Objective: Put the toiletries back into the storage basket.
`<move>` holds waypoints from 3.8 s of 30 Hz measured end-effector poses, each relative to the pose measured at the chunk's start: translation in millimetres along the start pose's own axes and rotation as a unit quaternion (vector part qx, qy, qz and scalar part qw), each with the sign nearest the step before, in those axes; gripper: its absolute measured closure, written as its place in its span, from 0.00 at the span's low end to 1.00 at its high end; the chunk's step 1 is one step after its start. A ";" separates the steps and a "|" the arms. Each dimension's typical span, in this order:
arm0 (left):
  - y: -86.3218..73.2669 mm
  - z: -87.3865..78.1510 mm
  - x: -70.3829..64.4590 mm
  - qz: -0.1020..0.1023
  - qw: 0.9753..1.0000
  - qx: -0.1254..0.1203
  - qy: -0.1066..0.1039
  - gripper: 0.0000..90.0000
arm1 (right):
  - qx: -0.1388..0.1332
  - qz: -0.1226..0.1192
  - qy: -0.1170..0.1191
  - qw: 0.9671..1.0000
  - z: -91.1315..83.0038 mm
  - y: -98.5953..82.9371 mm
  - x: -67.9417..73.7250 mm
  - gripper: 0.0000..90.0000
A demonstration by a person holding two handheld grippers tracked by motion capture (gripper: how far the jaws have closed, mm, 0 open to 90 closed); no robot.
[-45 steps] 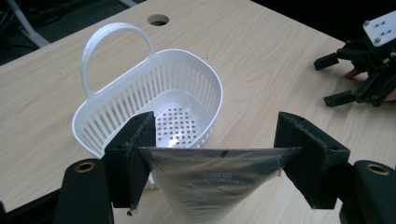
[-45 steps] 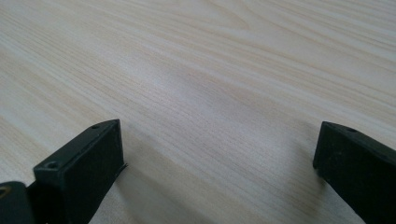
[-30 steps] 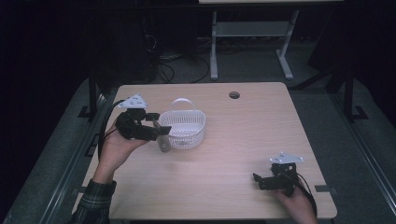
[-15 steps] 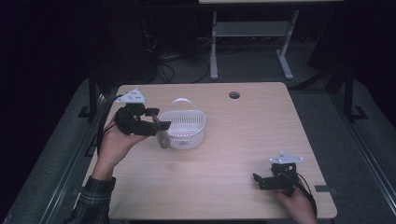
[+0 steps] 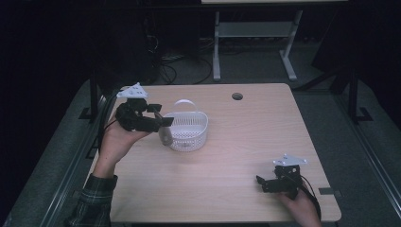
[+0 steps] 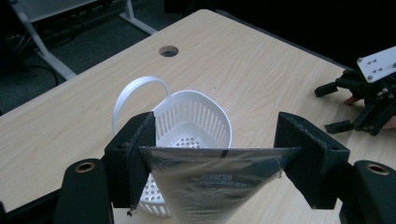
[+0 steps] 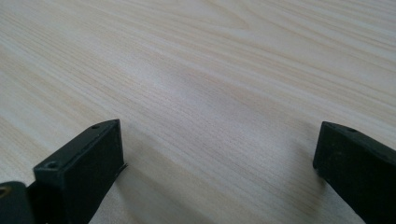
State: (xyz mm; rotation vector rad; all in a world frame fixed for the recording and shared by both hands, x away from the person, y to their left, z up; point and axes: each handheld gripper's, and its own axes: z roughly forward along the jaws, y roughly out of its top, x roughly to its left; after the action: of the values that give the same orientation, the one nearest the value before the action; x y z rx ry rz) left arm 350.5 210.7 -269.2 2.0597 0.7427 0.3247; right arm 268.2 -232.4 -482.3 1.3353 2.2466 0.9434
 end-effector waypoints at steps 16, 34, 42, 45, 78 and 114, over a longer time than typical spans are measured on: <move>15.4 6.0 7.1 0.001 1.000 -0.011 0.000 0.33 | 0.000 0.000 0.000 1.000 0.0 0.0 0.0 0.01; 16.9 24.9 21.4 -0.003 0.999 -0.025 0.022 0.33 | 0.000 0.000 0.000 1.000 0.0 0.0 -0.1 0.01; 15.3 36.8 23.0 0.000 0.999 -0.012 0.031 0.33 | 0.000 -0.001 0.000 1.000 0.0 0.0 -0.1 0.01; 14.7 41.6 23.3 0.001 0.999 -0.007 0.032 0.33 | 0.000 0.000 0.000 1.000 0.1 0.0 -0.1 0.01; -24.0 78.0 36.7 -0.025 0.998 0.030 0.049 0.33 | 0.000 -0.001 0.001 1.000 0.5 0.3 -0.6 0.01; -50.2 92.5 40.0 -0.031 0.998 0.038 0.042 0.32 | 0.001 -0.001 0.000 1.000 0.4 0.3 -0.6 0.01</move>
State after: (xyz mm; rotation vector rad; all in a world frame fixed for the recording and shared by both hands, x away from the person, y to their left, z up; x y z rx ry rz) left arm 407.9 194.8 -364.8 2.0996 0.8804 0.3535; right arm 268.9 -232.7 -482.5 1.3323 2.2493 0.9420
